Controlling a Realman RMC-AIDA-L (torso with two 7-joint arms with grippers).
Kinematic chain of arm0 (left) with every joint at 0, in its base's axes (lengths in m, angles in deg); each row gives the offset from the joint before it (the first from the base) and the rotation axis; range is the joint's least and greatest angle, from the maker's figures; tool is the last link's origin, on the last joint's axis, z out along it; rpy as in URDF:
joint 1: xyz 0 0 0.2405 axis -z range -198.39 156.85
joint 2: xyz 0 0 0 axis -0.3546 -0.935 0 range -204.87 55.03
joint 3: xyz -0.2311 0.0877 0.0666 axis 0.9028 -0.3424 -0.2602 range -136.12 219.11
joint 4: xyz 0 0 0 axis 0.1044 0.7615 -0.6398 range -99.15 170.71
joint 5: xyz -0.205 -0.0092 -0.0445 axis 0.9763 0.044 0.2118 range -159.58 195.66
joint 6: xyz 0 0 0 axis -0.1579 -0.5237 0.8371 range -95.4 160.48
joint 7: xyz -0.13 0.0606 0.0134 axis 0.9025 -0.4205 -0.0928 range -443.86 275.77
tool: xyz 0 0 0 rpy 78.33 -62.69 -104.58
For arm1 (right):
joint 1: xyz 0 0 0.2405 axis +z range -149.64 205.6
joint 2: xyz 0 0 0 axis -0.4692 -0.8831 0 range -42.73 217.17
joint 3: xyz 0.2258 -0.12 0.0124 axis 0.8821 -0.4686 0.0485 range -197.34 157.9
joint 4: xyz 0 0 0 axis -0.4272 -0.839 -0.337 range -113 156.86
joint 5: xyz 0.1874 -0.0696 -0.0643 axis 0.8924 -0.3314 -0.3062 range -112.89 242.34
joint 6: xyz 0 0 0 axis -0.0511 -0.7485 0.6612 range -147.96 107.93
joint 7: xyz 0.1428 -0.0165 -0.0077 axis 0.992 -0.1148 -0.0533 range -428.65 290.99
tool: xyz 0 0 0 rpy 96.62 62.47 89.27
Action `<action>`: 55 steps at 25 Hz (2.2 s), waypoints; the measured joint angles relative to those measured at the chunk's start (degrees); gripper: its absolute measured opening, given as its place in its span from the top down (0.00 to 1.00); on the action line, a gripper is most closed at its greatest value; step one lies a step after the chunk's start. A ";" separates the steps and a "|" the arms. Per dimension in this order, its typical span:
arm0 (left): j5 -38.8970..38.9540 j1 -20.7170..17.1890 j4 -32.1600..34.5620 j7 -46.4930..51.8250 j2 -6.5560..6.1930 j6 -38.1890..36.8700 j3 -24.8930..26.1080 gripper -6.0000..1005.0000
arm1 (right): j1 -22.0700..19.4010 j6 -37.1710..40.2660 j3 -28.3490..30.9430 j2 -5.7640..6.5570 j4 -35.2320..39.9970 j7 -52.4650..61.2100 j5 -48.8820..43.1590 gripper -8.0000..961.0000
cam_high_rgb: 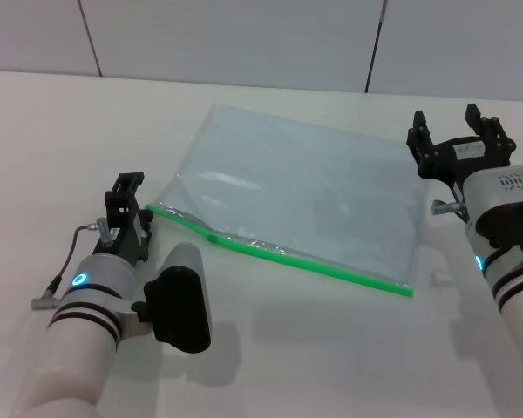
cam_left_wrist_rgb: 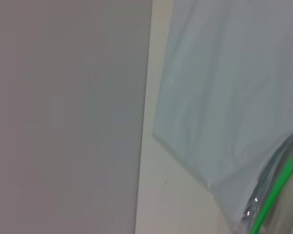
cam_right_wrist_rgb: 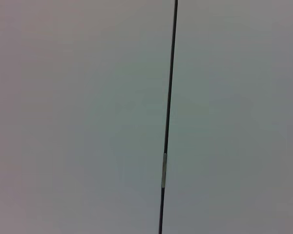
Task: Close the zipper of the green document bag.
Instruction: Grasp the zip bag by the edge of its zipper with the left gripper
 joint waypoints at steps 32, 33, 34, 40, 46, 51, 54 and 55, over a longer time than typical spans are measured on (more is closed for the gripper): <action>-1.20 1.49 -2.87 3.76 0.43 -2.40 0.26 0.41 | -0.03 0.00 -0.09 0.00 0.24 0.00 0.00 0.28; -1.23 1.49 -2.92 4.08 0.43 -2.41 0.25 0.41 | -0.03 0.00 -0.09 0.00 0.24 0.00 0.00 0.28; -1.23 1.49 -2.92 4.08 0.43 -2.41 0.25 0.41 | -0.03 0.00 -0.09 0.00 0.24 0.00 0.00 0.28; -1.19 1.84 -3.06 5.91 0.40 -2.50 0.26 0.41 | -0.03 0.00 -0.09 -0.04 0.16 0.00 0.00 0.28; -1.17 2.11 -3.17 6.56 0.40 -3.04 0.31 0.41 | -0.03 0.00 -0.09 -0.09 0.14 0.00 0.00 0.28; -1.24 2.54 -3.35 6.58 0.31 -3.13 0.17 0.41 | -0.03 0.00 -0.09 -0.09 0.20 0.00 0.00 0.28; -1.31 2.89 -3.67 6.59 0.32 -3.13 0.17 0.41 | -0.03 0.00 -0.09 -0.09 0.21 0.00 0.00 0.28; -1.34 2.97 -3.74 6.57 0.34 -3.21 0.17 0.41 | -0.03 0.00 -0.09 -0.09 0.22 0.00 0.00 0.28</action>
